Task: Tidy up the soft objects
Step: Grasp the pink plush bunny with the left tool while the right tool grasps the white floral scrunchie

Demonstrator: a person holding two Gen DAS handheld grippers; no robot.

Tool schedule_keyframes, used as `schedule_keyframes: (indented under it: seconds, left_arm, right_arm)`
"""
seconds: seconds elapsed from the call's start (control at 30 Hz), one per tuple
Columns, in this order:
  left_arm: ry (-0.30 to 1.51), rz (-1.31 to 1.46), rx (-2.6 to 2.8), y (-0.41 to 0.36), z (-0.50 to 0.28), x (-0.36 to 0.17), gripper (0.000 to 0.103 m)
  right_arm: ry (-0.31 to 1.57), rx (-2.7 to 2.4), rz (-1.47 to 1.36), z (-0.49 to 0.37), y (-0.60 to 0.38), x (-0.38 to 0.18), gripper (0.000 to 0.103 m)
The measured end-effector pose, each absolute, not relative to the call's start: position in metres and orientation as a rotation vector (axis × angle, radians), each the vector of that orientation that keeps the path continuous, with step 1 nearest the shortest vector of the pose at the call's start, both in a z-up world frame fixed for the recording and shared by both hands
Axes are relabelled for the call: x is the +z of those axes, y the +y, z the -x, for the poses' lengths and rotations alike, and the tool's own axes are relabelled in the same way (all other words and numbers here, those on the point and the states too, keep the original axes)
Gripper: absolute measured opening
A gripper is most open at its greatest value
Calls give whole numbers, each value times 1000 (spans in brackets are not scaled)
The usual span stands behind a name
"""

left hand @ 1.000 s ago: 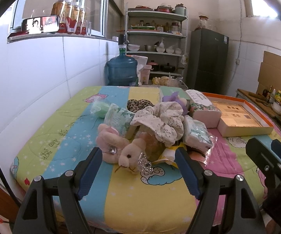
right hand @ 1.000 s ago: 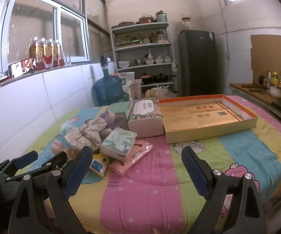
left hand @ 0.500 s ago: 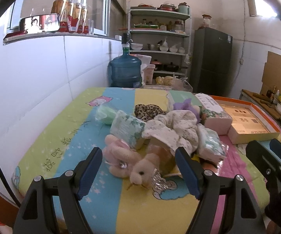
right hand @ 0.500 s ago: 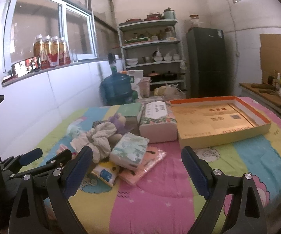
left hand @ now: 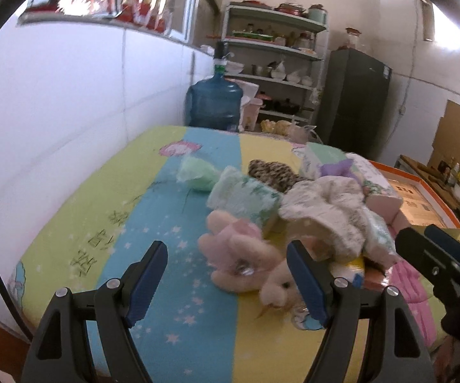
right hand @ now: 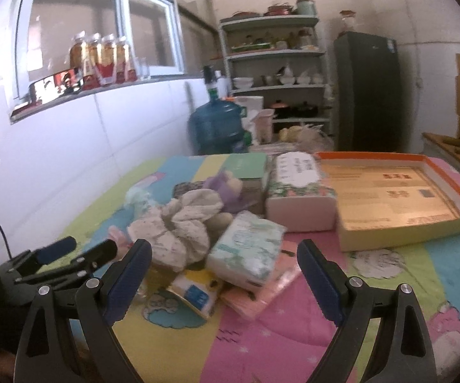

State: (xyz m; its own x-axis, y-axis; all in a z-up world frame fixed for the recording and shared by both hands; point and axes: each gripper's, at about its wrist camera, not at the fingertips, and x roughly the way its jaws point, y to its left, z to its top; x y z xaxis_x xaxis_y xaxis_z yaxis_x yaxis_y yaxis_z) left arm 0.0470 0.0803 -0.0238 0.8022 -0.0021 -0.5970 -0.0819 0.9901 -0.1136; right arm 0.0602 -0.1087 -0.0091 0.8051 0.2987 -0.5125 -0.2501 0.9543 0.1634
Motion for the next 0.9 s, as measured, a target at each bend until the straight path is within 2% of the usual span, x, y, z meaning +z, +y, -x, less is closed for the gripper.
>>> schedule_keyframes:
  seconds: [0.33, 0.43, 0.47, 0.5, 0.57, 0.63, 0.67, 0.7, 0.77, 0.9]
  left_arm:
    - [700, 196, 52, 105, -54, -39, 77]
    - [708, 204, 27, 105, -58, -40, 77]
    - [709, 209, 18, 104, -59, -40, 77]
    - [708, 212, 13, 103, -60, -39, 77]
    - [719, 214, 0, 101, -65, -41, 77]
    - [734, 217, -18, 99, -70, -43, 77]
    - [737, 218, -23, 97, -71, -44, 77]
    - [740, 220, -25, 96, -72, -45, 77]
    - [739, 224, -26, 96, -73, -45, 77]
    - [744, 256, -36, 97, -74, -48, 77]
  right_arm:
    - [615, 460, -69, -100, -69, -17, 93]
    - [658, 459, -77, -115, -66, -23, 88]
    - [664, 465, -79, -118, -66, -24, 79]
    - [673, 476, -76, -120, -66, -26, 60]
    - [723, 485, -64, -128, -65, -32, 39]
    - [730, 490, -56, -130, -68, -33, 31]
    - [731, 492, -60, -131, -69, -33, 22]
    - [730, 494, -75, -131, -74, -33, 18]
    - [715, 500, -110, -130, -81, -31, 15]
    - [616, 513, -163, -117, -98, -13, 14]
